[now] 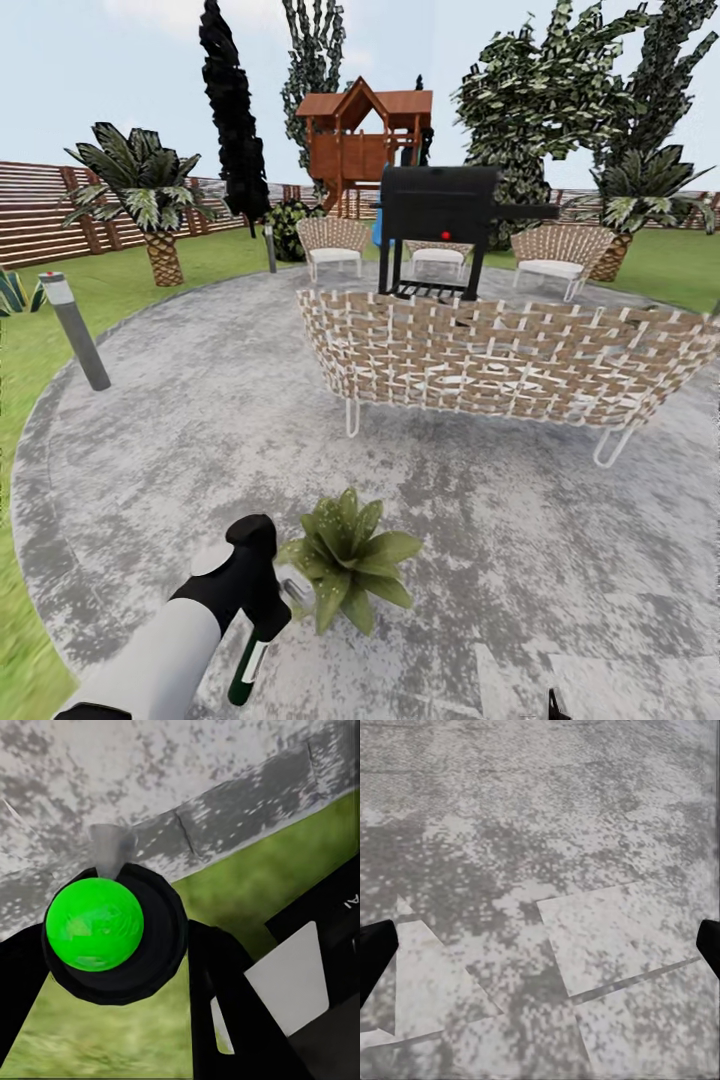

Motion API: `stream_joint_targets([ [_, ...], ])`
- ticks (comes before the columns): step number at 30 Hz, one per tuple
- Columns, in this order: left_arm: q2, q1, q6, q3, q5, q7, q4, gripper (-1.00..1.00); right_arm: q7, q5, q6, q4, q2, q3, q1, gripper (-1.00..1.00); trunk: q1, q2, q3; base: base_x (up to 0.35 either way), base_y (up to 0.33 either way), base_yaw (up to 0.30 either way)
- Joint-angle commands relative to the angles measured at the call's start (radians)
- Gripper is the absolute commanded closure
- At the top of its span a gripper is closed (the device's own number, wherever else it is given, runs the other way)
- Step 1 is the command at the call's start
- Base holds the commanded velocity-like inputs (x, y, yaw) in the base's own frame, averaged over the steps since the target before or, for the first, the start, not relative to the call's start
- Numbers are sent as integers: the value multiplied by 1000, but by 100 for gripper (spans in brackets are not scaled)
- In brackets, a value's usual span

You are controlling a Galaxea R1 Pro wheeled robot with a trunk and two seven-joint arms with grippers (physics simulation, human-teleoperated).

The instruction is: Pick up the pesticide atomizer in the garden and spray insectifuge to fully cover both potted plants in the garden.

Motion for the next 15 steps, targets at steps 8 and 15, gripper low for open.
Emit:
stream_joint_targets([
  [8, 2, 32, 3, 0, -8, 74, 27, 100, -1, -4, -3, 1, 0, 3, 0, -100, -1, 0, -1, -171, -81, 0],
  [15, 3, 63, -1, 1, -8, 81, 20, 100, -1, -3, -3, 2, 0, 3, -1, -100, -1, 0, -1, -2, -1, 0],
])
